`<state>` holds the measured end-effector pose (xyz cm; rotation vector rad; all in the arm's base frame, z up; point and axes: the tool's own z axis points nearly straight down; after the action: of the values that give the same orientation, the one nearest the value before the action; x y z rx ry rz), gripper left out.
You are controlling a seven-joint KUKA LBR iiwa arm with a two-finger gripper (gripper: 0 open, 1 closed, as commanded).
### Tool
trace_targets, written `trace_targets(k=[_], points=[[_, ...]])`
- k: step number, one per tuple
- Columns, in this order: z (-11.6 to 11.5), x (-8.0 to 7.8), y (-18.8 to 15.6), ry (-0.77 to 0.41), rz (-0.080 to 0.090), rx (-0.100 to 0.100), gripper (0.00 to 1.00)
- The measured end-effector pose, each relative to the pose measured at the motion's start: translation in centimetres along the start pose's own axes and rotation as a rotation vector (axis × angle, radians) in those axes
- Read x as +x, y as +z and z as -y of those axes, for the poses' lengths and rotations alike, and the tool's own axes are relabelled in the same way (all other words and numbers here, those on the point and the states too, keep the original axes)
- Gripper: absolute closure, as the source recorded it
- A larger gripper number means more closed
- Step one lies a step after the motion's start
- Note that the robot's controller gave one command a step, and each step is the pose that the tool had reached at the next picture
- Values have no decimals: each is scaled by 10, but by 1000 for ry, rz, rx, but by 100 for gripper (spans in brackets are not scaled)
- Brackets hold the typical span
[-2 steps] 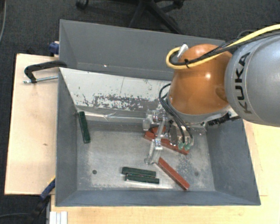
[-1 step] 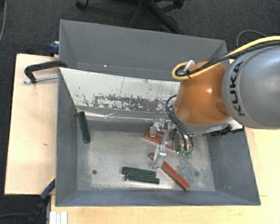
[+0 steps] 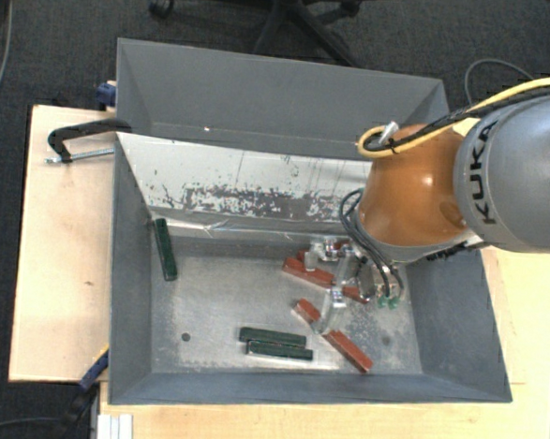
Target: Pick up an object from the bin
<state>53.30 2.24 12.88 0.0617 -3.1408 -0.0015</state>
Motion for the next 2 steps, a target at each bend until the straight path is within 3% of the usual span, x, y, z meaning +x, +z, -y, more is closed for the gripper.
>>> trace_targets(k=[1,2], points=[[29,17,-12,123,0,0,0],[18,24,48,91,4,0,0]])
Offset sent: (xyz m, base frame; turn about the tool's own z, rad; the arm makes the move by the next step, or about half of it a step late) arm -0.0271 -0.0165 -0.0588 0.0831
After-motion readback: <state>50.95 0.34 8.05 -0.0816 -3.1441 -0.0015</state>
